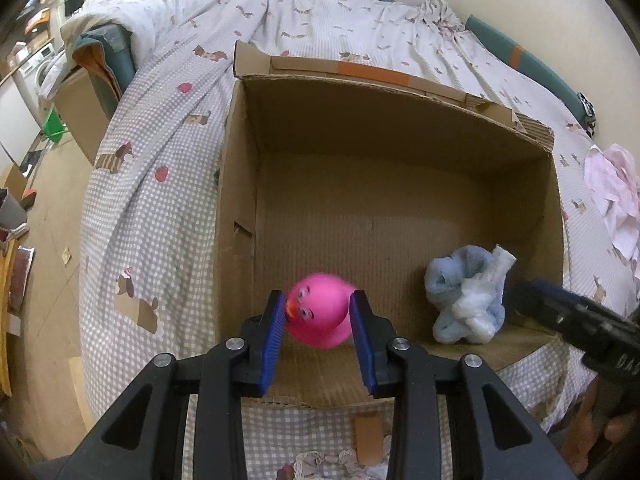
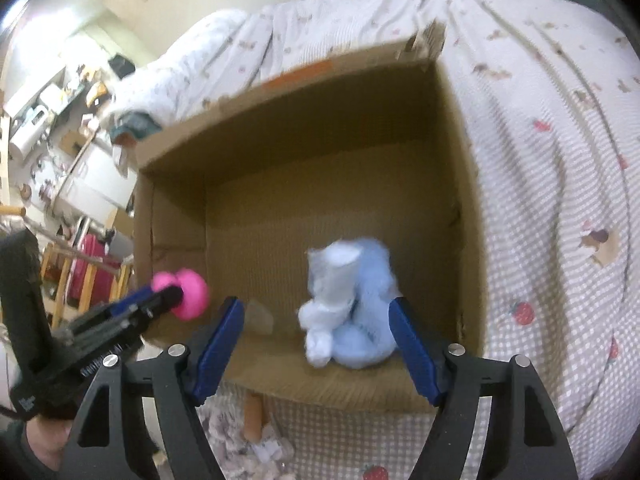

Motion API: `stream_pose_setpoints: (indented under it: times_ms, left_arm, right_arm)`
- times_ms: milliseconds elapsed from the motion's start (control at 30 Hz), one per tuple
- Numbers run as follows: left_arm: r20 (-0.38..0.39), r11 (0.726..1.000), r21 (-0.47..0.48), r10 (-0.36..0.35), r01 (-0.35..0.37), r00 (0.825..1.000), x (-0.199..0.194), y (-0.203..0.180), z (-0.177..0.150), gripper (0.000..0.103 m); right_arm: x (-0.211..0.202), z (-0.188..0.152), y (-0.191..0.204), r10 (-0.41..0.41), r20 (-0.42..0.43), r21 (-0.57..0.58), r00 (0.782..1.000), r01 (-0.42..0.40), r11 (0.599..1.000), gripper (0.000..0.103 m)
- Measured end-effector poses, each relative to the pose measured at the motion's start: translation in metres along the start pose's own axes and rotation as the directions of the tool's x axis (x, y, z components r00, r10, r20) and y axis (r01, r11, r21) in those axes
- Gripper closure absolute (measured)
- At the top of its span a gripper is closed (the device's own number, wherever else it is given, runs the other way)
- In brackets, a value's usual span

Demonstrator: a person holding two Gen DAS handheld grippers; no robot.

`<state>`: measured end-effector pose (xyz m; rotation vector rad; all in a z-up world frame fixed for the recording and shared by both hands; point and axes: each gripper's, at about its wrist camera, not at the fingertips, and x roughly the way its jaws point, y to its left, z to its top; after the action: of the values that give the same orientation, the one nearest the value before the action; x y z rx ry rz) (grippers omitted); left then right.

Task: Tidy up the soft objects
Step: 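Open the left gripper over the box while the right drops the cloth onto the scrunchie, then withdraw both open grippers from the box toward the lace trim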

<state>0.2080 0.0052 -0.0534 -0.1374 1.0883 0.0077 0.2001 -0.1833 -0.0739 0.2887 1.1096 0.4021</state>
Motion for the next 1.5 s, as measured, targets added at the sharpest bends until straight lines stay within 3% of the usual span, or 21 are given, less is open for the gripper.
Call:
stream_pose_setpoints:
  times_ms: [33, 67, 133, 967, 1500]
  left_arm:
    - [-0.005, 1.0, -0.003, -0.009, 0.009, 1.0, 0.001, 0.0, 0.001, 0.059]
    - [-0.01, 1.0, -0.004, -0.012, 0.012, 1.0, 0.001, 0.0, 0.001, 0.04]
    - [-0.006, 1.0, -0.006, 0.002, -0.002, 1.0, 0.0, -0.001, 0.001, 0.028]
    - [0.035, 1.0, 0.015, 0.02, -0.02, 0.999, -0.012, -0.003, -0.002, 0.028]
    - [0.079, 0.999, -0.011, 0.047, -0.046, 0.996, -0.054, 0.014, -0.027, 0.028]
  right_arm:
    - [-0.002, 0.001, 0.0, -0.004, 0.008, 0.001, 1.0, 0.004, 1.0, 0.024]
    - [-0.003, 0.002, -0.002, -0.006, 0.013, 0.004, 1.0, 0.006, 1.0, 0.024]
    - [-0.004, 0.003, -0.004, -0.005, 0.02, 0.02, 1.0, 0.005, 1.0, 0.024]
    - [-0.004, 0.003, 0.001, -0.016, 0.017, 0.026, 1.0, 0.015, 1.0, 0.024]
    - [-0.033, -0.02, 0.008, -0.015, 0.029, 0.015, 0.999, 0.014, 1.0, 0.024]
